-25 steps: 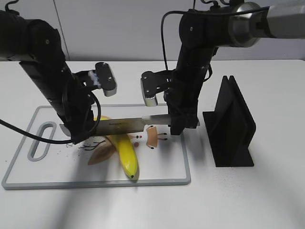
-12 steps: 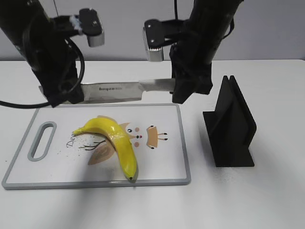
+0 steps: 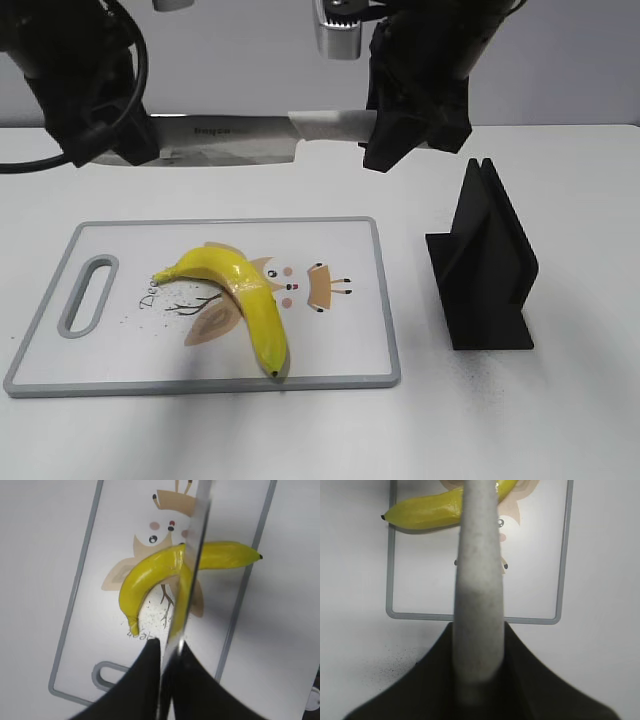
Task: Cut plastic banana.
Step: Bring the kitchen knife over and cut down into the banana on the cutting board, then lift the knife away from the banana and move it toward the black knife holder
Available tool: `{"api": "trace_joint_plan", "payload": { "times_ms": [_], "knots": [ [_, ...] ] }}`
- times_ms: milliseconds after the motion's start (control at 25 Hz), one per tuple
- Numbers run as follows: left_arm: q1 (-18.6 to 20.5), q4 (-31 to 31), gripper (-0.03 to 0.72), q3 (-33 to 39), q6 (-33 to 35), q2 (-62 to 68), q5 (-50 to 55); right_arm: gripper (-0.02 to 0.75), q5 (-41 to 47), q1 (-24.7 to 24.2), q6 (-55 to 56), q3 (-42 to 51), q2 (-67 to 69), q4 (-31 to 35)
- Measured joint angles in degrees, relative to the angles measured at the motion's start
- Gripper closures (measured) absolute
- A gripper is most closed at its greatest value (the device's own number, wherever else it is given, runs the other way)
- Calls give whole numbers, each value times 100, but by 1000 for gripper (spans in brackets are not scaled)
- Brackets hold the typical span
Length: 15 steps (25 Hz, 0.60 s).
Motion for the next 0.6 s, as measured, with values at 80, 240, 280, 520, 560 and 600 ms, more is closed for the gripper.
{"api": "trace_joint_plan", "payload": {
  "times_ms": [80, 240, 280, 520, 560, 600],
  "knots": [
    [0, -32, 627, 0, -45, 0, -25, 577, 14, 0, 5, 0, 0, 16],
    [-6, -159, 404, -11, -87, 0, -173, 577, 19, 0, 5, 0, 0, 84],
    [-6, -160, 321, -11, -87, 0, -197, 577, 27, 0, 5, 0, 0, 88],
    [-6, -103, 14, -11, -246, 0, -591, 578, 27, 0, 75, 0, 0, 88],
    [2, -35, 4, -11, -443, -5, -671, 578, 27, 0, 172, 0, 0, 88],
    [13, 36, -2, -24, -718, -5, -689, 578, 27, 0, 272, 0, 0, 88]
  ]
}}
